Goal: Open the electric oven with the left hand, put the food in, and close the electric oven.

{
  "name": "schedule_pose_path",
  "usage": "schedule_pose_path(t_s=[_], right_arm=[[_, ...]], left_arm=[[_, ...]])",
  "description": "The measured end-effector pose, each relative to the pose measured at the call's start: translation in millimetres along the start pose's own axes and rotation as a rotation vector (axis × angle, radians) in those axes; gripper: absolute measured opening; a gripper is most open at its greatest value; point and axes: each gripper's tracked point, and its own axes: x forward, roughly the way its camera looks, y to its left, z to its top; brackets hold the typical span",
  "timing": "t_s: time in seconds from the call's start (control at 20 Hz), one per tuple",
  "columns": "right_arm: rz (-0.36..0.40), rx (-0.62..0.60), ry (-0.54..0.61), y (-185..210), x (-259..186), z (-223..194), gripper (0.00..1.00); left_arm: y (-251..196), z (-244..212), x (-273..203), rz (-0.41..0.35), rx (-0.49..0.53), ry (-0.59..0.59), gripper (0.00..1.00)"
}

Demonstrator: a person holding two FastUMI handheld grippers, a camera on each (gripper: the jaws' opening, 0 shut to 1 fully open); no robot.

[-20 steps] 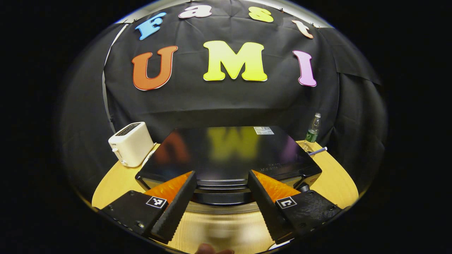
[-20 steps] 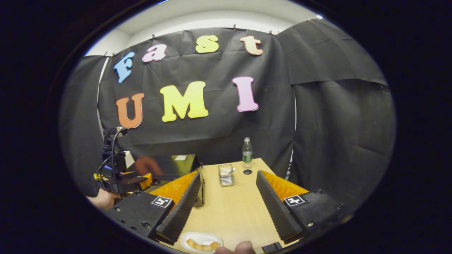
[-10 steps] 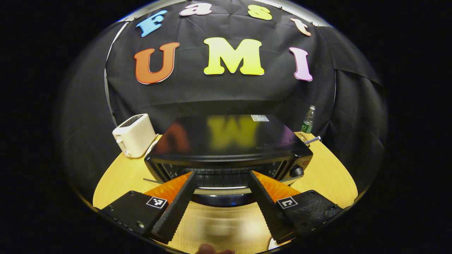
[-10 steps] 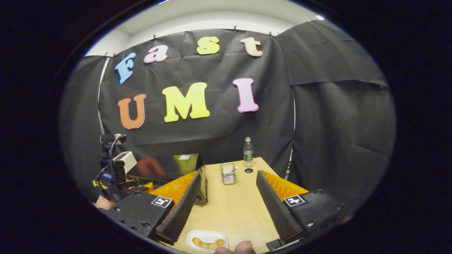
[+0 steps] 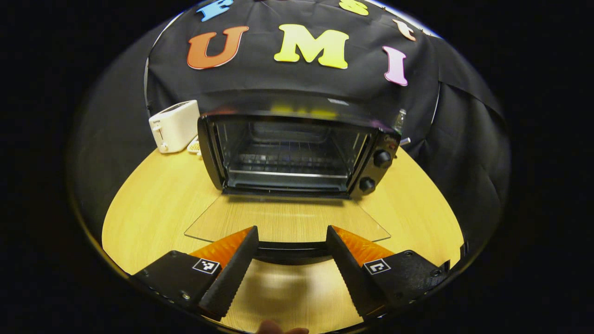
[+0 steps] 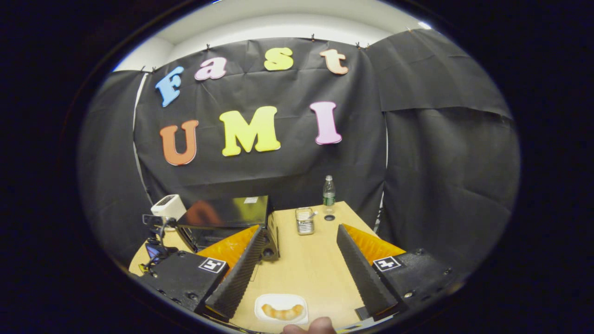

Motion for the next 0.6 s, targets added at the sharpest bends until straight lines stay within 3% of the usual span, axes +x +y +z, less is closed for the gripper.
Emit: schedule_pose_path(t_s=[0.3, 0.6], right_arm=[[-0.053, -0.038, 0.009, -2.8, -33.6, -5.1, 0.96], [-0.081, -0.065, 0.036, 3.0, -66.6, -14.0, 0.96]], left_arm=[[9.3, -37.0, 14.0, -0.032, 0.006, 0.078, 0.96], [8.9, -42.1, 16.0, -0.074, 0.064, 0.07, 0.96]])
